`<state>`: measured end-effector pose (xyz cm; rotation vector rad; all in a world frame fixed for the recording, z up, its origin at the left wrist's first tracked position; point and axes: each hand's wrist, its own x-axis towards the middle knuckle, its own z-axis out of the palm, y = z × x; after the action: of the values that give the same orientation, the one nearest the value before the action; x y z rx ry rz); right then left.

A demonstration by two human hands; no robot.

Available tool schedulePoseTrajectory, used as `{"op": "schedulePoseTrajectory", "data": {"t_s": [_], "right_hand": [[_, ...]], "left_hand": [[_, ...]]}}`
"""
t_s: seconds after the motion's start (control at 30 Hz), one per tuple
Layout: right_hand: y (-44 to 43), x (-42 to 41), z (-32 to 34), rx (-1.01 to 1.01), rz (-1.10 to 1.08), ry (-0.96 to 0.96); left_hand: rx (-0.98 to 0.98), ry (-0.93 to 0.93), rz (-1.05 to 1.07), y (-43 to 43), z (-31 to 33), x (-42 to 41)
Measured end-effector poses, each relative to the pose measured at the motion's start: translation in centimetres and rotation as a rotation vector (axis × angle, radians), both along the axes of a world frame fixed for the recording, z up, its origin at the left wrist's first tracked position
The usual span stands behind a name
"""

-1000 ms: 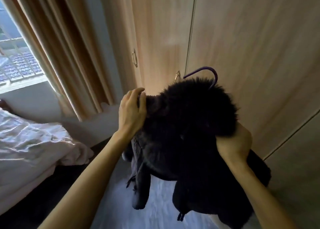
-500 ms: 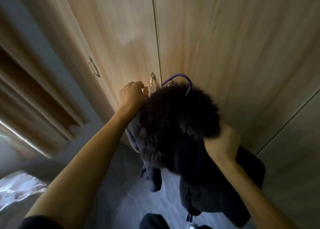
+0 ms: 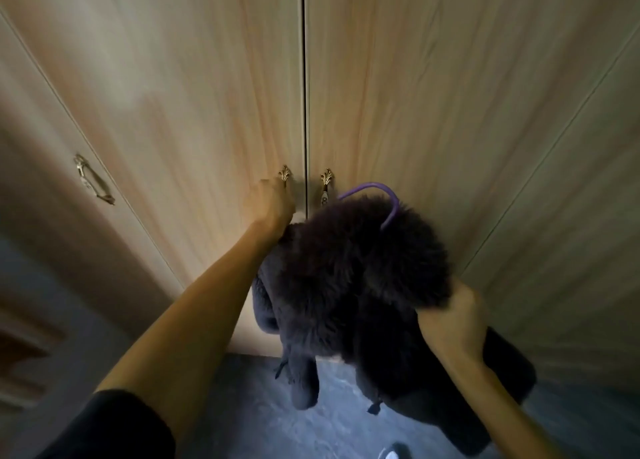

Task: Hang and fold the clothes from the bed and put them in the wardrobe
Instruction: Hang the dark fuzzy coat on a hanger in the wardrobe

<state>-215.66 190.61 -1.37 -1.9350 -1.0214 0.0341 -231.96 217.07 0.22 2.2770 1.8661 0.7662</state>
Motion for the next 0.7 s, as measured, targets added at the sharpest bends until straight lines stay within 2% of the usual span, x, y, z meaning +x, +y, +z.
{"op": "schedulePoseTrajectory", "data": {"t_s": [0.2,0.3,0.5,0.7], "right_hand": [[-4.5,-3.6,1.9,-0.01,-0.166,-0.122],[-6.2,-4.1,2.2,-0.005,-0.217,-0.087],[-8.1,-5.6,1.8,-0.037,-0.201,-0.062],[-11.0,-8.8,2.8,-0.029,-0.059,0.002]], "left_hand": [[-0.077,-0.162,-0.065,-0.9,0.4,-0.4],[-0.104,-0.219,-0.094,-2.3,0.2,-0.8],[-0.055,-0.168,-0.084,-7.6,-0.9,-5.8],[-0.078,-0.09,0.02,-13.9,-1.5,-12.1]]}}
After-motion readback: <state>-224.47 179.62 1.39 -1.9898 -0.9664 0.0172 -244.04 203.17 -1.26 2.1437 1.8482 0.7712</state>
